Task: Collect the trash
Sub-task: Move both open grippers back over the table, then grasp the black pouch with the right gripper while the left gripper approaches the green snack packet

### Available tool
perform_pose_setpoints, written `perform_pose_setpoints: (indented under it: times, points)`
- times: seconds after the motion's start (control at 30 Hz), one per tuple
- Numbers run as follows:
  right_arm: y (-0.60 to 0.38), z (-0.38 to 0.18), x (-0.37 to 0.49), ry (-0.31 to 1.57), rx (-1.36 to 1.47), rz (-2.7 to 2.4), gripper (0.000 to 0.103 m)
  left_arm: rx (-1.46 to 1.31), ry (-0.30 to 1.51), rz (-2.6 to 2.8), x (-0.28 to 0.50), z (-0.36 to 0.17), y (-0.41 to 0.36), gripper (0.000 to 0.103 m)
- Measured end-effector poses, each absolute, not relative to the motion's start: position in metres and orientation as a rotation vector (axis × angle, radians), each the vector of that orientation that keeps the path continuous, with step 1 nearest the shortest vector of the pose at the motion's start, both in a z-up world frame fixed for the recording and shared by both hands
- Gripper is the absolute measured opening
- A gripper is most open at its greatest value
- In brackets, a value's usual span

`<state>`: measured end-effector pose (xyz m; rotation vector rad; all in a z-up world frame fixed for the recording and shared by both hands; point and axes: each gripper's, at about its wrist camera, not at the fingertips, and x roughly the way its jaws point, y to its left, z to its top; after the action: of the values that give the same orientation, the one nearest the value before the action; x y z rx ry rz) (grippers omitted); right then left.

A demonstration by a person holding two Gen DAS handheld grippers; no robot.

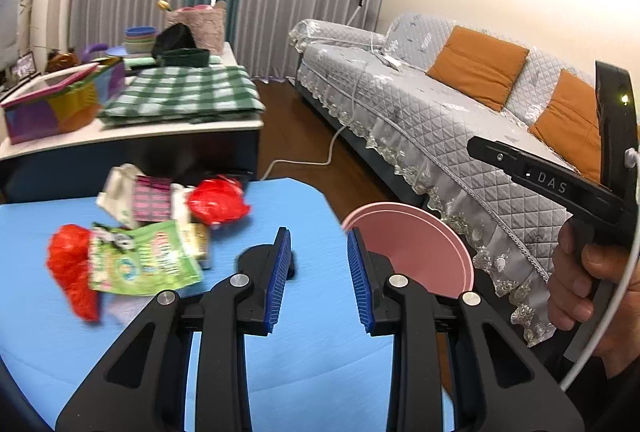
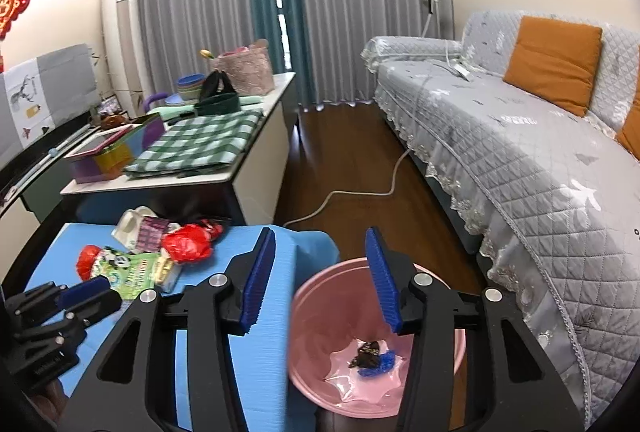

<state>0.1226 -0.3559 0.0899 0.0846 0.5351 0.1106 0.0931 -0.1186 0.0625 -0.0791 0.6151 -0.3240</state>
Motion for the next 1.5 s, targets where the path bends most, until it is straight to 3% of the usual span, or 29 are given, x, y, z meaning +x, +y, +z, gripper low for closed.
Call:
perform_pose_setpoints:
  times: [0.17,0.4,0.8,0.97,1.13,1.2,1.5]
  points:
    - [-0.338,0.095,0.119,0.521,0.099,0.160,0.031,-0.043,0.588,-0.295,0.082,0.086,-0.078,0.029]
    - [-0.300,0.089,0.128,0.537,0.088,0.241,0.030,-0.108,0.531,-0.198,0.079,0.102,-0.005,0.029]
    - [-0.231,0.039,0.160,0.651,-0.008,0.345,0.030,-0.200,0.630,-0.038,0.104,0.037,0.049,0.029]
    - [-0.215,0.014,0.178,0.717,-0.026,0.379,0.035,-0.210,0.666,-0.044,0.117,0.022,0.048,0.029]
    - [-0.207,-0.007,0.193,0.782,-0.033,0.405,0.056,-0.226,0.724,-0.058,0.134,0.003,0.044,0.034]
    - [-0.204,-0.016,0.198,0.814,-0.043,0.414,0.058,-0.220,0.733,-0.058,0.138,-0.002,0.040,0.039]
    - [-0.202,-0.038,0.211,0.877,-0.066,0.410,0.058,-0.218,0.783,-0.043,0.154,-0.017,0.039,0.039]
